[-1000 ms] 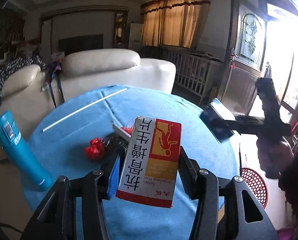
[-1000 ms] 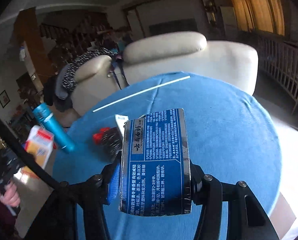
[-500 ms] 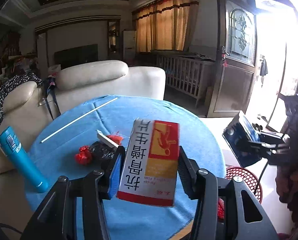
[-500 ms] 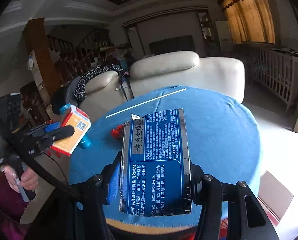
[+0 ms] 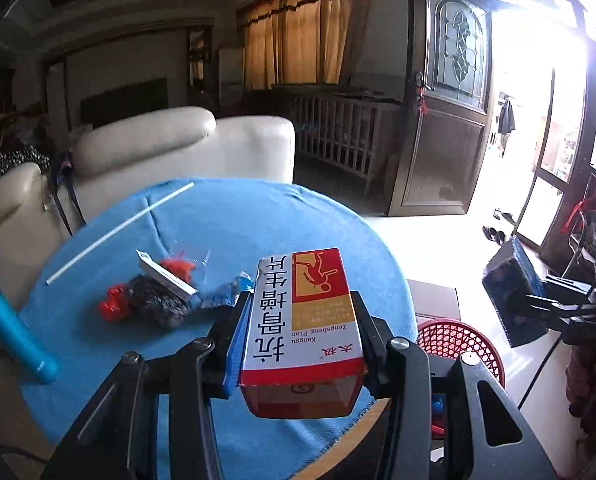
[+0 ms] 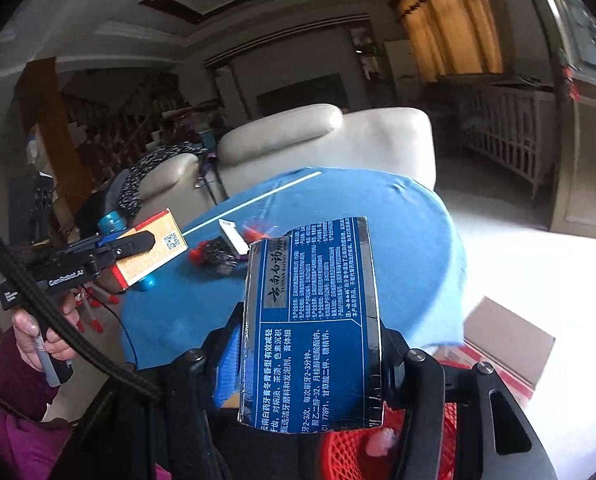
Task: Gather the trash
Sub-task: 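Lift the blue box with the right tool while the left tool carries the white-and-red box, then release both boxes into the red basket with both tools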
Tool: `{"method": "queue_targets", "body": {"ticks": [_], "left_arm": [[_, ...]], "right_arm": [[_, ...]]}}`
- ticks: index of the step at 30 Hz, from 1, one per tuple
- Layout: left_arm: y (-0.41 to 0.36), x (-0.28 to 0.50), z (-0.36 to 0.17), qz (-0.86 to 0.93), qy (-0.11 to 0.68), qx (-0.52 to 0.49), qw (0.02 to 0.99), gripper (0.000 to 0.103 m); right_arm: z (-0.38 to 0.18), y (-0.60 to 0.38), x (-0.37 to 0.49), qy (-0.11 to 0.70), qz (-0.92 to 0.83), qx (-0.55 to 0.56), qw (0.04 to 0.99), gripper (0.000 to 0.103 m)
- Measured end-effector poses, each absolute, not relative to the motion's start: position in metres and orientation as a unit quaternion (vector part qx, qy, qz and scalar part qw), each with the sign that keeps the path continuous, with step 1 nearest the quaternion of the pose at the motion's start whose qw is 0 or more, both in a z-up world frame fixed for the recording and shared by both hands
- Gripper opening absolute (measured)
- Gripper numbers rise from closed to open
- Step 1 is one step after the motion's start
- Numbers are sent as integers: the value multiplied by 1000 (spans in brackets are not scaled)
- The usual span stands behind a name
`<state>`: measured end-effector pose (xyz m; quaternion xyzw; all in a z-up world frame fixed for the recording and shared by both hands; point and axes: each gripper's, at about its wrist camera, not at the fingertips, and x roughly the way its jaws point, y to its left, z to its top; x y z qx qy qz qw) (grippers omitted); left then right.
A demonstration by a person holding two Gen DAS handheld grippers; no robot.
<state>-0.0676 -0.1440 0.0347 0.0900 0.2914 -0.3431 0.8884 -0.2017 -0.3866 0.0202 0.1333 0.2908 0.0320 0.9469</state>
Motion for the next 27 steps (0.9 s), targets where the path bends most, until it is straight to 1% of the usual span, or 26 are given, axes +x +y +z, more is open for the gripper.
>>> {"method": "queue_targets", "body": {"ticks": [6, 10, 19, 27], "left_arm": [[-166, -85, 39, -365, 274, 101, 884, 48], [-182, -99, 41, -380, 267, 111, 879, 48], [-220, -124, 38, -400, 266, 141, 865, 48], [-255, -147, 27, -427, 271, 183, 843, 48]], "right_arm": [[4, -414, -224, 291, 15, 167, 942, 57], [2, -430, -242, 277, 6, 186, 943, 57], [-1, -448, -261, 253, -9, 212, 944, 57], [-5, -452, -269, 257, -13, 214, 942, 58]]}}
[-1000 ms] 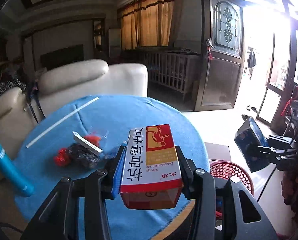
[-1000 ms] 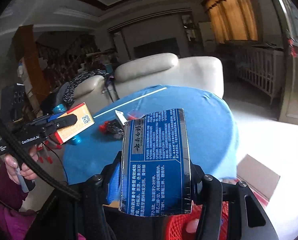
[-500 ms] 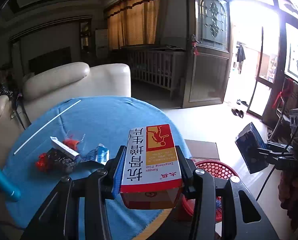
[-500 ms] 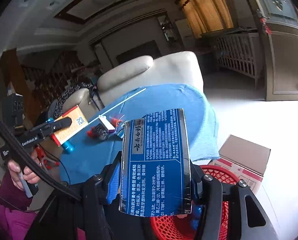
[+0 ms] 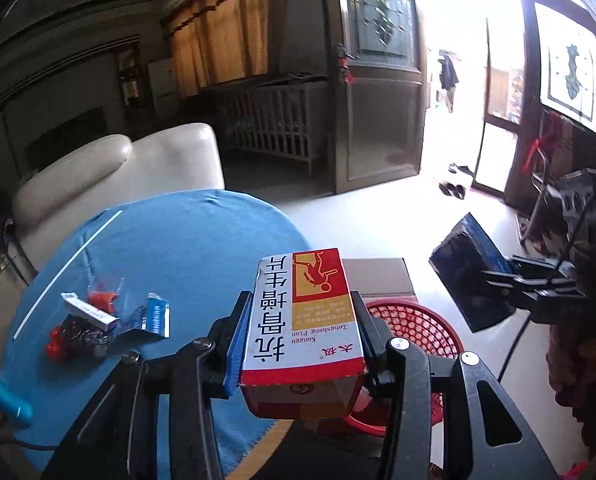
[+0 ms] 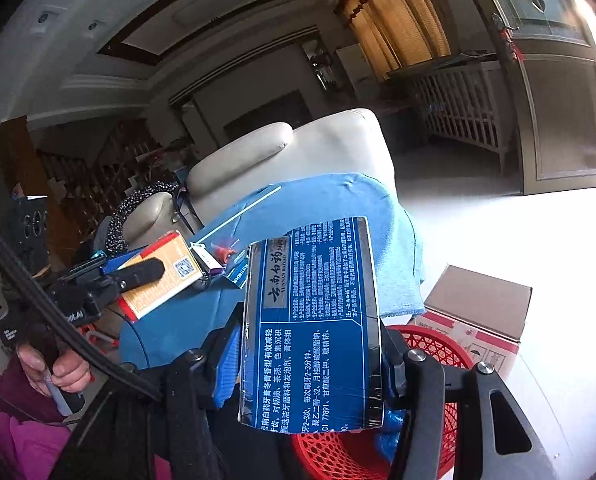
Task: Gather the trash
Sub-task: 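Release both boxes into the red basket with both tools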
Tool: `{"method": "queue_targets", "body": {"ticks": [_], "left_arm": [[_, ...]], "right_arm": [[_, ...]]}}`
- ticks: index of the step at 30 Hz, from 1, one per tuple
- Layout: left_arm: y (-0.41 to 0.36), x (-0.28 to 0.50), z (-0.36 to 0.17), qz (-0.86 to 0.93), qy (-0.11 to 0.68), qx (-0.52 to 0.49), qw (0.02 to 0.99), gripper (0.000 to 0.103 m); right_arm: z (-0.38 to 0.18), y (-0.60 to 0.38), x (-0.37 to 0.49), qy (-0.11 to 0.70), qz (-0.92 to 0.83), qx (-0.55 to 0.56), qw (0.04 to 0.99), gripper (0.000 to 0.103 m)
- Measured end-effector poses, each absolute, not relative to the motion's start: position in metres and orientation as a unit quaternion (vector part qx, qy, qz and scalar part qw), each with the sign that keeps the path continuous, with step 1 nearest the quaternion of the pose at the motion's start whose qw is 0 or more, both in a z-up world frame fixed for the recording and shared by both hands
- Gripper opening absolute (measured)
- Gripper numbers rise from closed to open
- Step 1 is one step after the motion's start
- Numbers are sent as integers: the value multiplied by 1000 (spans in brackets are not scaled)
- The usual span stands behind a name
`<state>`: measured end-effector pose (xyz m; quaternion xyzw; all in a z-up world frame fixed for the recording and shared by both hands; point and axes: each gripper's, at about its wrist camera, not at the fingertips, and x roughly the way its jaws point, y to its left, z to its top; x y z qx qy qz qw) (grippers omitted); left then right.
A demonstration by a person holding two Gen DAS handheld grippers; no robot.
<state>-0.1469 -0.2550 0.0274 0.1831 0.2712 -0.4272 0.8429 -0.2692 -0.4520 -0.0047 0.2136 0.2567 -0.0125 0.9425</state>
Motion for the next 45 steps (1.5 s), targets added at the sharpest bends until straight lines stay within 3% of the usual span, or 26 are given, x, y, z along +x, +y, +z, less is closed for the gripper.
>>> {"method": "queue_targets", "body": {"ticks": [18, 32, 37, 45], "left_arm": [[-314, -166, -27, -503, 351, 200, 764, 48], [-330, -177, -47, -494, 352, 239, 758, 48], [-331, -172, -50, -487, 349, 241, 764, 67], [-290, -153, -48, -455, 340, 238, 788, 71]], "right_arm": [[-48, -495, -273, 292, -68, 265, 916, 59], [-68, -511, -278, 298, -69, 302, 903, 60], [-75, -517, -276, 298, -65, 336, 891, 70], [-77, -510, -266, 299, -52, 346, 888, 70]]}}
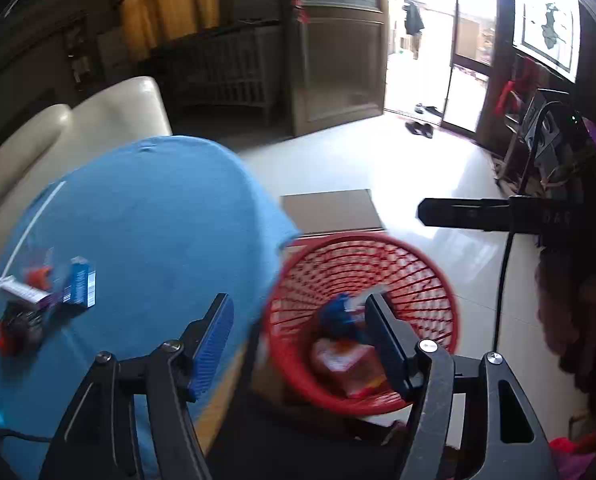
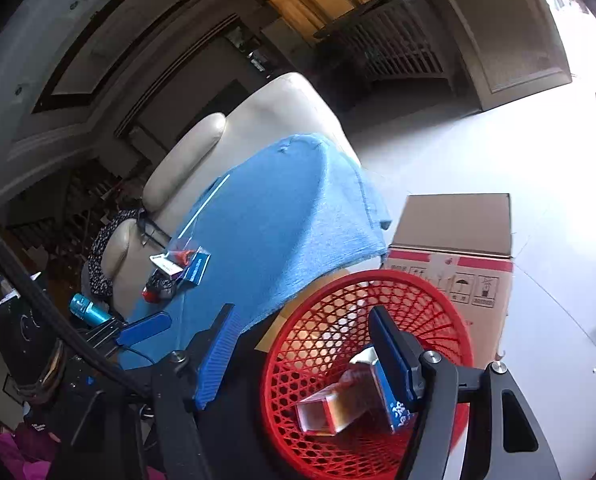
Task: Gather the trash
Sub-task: 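Release both boxes into the red basket with both tools, then move both tools back over the table toward the remaining trash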
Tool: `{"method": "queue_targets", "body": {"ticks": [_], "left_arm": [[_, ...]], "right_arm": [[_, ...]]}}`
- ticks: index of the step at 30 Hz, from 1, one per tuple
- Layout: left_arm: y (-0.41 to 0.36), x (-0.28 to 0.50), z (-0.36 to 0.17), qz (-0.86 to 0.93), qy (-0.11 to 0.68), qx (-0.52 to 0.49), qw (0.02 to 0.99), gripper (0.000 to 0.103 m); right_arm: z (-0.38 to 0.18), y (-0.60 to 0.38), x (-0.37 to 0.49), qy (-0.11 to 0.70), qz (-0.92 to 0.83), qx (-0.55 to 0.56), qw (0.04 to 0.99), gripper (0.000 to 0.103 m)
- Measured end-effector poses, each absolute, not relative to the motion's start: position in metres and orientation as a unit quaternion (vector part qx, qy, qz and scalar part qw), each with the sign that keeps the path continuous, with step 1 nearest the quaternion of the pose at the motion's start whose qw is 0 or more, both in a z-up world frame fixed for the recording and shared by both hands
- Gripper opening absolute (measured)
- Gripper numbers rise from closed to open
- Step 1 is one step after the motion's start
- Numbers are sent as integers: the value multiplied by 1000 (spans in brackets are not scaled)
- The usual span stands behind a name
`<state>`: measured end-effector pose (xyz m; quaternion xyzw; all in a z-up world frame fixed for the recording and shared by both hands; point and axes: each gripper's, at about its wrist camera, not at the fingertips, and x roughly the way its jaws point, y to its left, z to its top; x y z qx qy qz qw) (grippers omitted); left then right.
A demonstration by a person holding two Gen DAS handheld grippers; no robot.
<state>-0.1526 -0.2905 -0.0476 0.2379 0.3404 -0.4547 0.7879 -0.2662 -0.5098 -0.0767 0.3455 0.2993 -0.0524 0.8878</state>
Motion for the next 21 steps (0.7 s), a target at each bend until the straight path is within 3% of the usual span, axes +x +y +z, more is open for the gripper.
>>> {"method": "queue_targets", "body": {"ticks": [21], "left_arm": [[-23, 11, -56, -145, 377, 119, 907, 72]], "right_arm": [[-66, -359, -84, 397, 81, 239, 883, 70]]}}
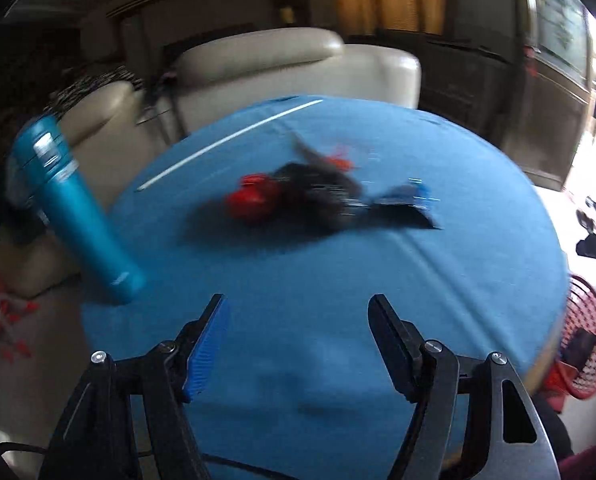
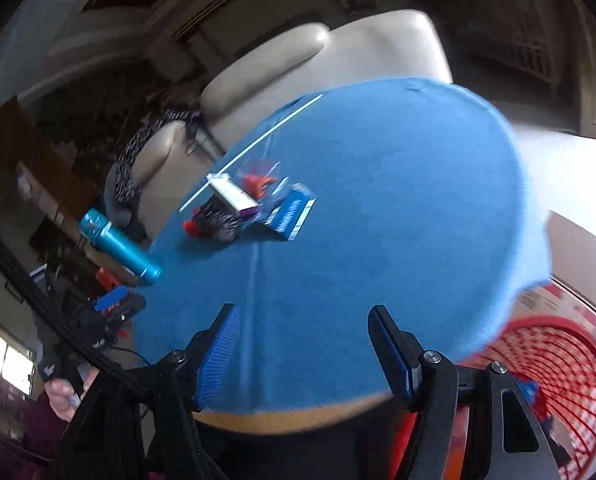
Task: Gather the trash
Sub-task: 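Move both tools back over the table toward the remaining trash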
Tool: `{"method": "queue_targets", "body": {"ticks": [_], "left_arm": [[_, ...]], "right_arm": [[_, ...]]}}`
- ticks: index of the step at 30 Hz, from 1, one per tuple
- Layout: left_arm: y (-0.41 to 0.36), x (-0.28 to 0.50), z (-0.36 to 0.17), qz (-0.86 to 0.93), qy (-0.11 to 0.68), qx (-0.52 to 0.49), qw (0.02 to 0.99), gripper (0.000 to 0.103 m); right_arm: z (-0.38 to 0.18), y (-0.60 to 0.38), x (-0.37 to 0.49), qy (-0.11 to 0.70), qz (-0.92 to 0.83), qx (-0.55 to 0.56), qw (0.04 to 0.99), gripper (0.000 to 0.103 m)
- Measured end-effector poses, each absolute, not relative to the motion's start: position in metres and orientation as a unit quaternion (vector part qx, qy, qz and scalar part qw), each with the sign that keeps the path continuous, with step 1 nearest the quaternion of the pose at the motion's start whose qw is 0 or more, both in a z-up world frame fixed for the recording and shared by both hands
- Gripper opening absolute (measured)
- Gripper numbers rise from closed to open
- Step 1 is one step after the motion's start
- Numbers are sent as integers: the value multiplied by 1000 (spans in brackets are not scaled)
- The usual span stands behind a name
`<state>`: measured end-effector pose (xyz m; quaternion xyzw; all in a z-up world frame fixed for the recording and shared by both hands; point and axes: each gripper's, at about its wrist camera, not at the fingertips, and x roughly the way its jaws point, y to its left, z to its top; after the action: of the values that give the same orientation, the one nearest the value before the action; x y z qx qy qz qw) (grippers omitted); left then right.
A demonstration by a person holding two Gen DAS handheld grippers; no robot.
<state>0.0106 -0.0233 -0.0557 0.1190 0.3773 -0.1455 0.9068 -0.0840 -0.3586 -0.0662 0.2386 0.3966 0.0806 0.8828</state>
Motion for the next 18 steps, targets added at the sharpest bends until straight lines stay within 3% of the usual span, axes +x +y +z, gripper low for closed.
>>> {"method": "queue_targets", "body": {"ticks": [18], "left_arm": [[-10, 169, -78, -166, 411, 46, 895, 73]], "right_arm": [[-55, -267, 142, 436, 164, 138, 874, 70]]}}
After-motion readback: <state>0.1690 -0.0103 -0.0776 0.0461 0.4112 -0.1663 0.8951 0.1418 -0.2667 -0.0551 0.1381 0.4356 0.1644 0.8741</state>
